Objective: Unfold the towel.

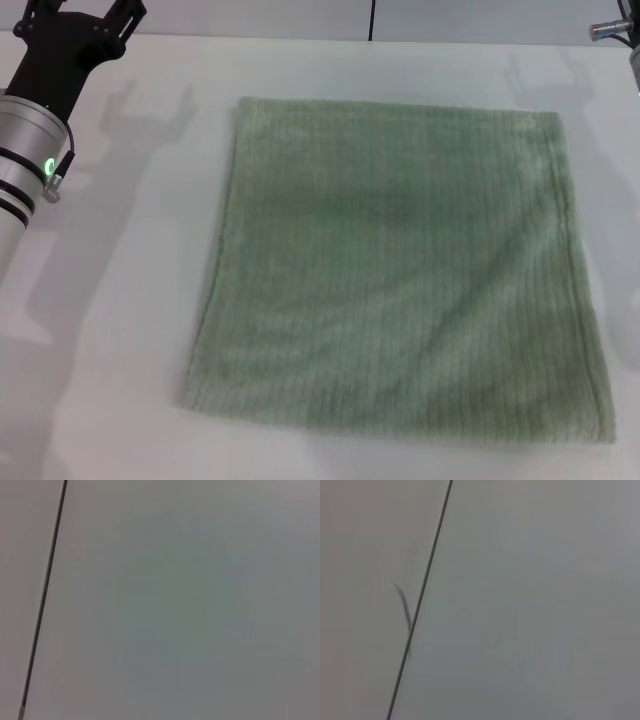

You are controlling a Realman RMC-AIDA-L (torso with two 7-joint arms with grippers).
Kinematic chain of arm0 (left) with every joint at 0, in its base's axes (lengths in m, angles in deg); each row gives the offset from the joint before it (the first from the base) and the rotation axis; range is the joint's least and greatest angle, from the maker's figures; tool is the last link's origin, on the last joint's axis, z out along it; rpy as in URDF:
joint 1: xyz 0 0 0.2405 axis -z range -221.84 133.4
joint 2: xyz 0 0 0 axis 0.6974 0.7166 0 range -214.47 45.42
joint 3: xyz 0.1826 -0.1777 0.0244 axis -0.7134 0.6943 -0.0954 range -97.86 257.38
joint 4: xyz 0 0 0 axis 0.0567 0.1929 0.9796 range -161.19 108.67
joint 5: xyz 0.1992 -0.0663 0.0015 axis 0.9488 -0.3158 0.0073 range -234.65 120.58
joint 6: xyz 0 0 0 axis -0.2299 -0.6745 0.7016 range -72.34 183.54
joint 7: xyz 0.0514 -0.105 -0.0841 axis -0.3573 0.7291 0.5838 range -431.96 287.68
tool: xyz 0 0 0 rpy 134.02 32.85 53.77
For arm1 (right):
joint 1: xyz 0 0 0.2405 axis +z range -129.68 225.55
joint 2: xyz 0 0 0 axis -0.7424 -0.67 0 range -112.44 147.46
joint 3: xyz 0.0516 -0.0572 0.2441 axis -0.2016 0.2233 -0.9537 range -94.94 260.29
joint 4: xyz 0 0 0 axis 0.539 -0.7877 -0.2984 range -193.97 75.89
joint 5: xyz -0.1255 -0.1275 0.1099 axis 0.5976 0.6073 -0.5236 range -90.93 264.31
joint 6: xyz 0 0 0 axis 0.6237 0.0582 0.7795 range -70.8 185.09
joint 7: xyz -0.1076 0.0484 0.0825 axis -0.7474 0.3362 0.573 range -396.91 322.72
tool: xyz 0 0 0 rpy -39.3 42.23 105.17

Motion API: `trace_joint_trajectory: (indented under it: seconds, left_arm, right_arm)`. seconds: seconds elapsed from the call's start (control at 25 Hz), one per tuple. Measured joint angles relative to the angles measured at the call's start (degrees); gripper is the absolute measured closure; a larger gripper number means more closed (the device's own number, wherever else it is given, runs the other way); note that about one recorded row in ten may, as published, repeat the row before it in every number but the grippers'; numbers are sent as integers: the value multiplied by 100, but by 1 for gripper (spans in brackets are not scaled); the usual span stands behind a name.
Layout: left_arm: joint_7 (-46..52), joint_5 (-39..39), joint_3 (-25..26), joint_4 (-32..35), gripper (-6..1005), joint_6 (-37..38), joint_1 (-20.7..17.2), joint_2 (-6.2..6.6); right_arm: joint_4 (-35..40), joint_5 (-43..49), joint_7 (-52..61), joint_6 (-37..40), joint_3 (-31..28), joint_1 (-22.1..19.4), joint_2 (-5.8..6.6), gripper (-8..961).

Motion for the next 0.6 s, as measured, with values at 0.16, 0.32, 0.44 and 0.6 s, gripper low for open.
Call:
trace_joint_trajectory:
  seconds: [0.16,0.32,0.44,0.6]
  left_arm:
    - [-35,-1,0,0,140,-1,-9,0]
    - [-35,-1,0,0,140,-1,-10,0]
    - [-39,5,0,0,140,-1,-10,0]
    - [-42,31,0,0,140,-1,-9,0]
  right_arm:
    - [-5,-20,0,8,0,-12,-1,239]
    - [-2,-18,0,8,0,-17,-1,239]
    - [9,-16,4,8,7,-24,-1,239]
    - [11,6,9,8,46,-31,-1,239]
